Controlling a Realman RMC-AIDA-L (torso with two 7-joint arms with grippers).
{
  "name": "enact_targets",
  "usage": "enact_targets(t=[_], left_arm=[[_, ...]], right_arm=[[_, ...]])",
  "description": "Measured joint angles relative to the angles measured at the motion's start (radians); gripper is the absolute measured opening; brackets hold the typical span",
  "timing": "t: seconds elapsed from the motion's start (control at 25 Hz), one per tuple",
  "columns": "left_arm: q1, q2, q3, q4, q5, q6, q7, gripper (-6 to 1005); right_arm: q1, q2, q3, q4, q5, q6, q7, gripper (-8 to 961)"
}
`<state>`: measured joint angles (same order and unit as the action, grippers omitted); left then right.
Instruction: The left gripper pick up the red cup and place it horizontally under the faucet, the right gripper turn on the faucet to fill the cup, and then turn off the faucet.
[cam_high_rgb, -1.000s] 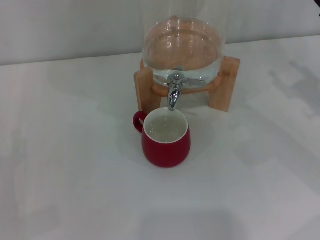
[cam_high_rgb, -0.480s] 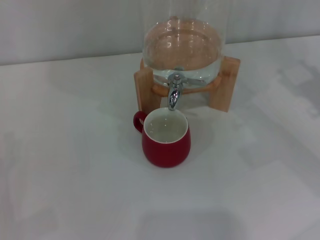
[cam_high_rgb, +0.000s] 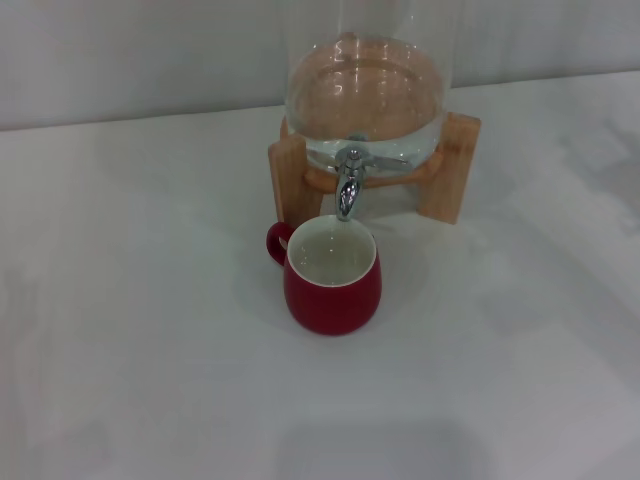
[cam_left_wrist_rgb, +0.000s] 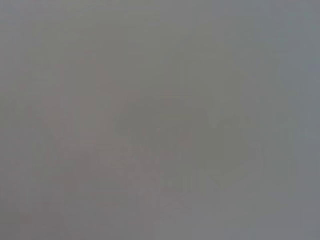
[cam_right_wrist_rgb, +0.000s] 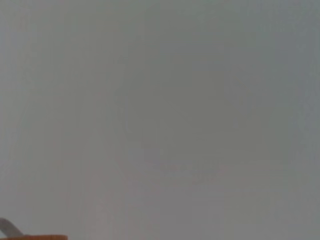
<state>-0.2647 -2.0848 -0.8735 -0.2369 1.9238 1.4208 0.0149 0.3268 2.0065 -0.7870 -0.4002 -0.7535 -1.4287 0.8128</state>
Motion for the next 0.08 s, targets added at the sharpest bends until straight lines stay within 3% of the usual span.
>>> enact_targets(t=[0.08], left_arm=[[0.001,0.000,0.000,-0.001,0.000,0.000,0.002,874]], right_arm=[[0.000,0.000,-0.007,0.000,-0.005,0.011,0.001,813]])
